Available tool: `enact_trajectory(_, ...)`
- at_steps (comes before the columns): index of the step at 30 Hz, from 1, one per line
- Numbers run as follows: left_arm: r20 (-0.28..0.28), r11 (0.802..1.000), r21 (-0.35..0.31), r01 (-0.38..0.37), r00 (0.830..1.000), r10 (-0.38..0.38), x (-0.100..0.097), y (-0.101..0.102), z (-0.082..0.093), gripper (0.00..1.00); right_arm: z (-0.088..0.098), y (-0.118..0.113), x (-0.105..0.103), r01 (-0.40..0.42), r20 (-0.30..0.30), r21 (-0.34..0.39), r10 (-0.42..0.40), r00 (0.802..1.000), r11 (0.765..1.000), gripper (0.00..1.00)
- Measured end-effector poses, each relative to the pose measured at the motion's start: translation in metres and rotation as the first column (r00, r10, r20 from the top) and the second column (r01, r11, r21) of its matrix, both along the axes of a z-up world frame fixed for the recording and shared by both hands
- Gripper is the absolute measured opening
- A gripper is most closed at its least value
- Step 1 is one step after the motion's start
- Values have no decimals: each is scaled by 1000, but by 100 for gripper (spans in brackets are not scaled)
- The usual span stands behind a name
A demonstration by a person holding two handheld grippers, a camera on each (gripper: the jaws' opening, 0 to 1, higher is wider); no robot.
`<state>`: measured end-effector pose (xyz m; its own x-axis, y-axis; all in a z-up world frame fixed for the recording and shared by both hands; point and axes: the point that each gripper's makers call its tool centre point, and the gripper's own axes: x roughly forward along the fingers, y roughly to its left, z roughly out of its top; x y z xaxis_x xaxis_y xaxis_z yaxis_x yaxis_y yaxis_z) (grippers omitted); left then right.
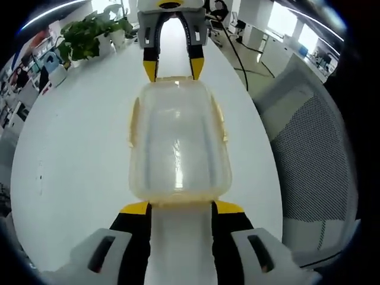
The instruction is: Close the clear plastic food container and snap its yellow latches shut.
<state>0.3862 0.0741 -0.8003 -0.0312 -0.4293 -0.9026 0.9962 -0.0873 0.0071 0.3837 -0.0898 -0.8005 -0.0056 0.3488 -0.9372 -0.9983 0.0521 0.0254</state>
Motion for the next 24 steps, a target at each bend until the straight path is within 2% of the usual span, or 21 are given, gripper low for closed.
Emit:
enact_trajectory(4,-16,998,-32,-46,999,46,4,-4,6,48,3,-1,3,27,-6,13,-27,1000,1000,43)
enact_trajectory(12,-23,999,-14,-37,999,37,1,-3,2,47,3,-3,0,30,-9,-2,-30,1000,1000,41)
enact_trajectory(18,-31,998,-12,-63,998,62,1,-2,2,46,2,-6,-4,44,-24,-11,-44,999,999,41)
enact_trajectory(21,-63,991,-18,-131,989,130,0,-1,4,46,7,-3,-4,134,-58,26,-132,990,991,41)
enact_trajectory(24,-127,970,-11,-244,962,241,0,2,6,47,12,-2,-1,207,-90,45,-203,975,977,41)
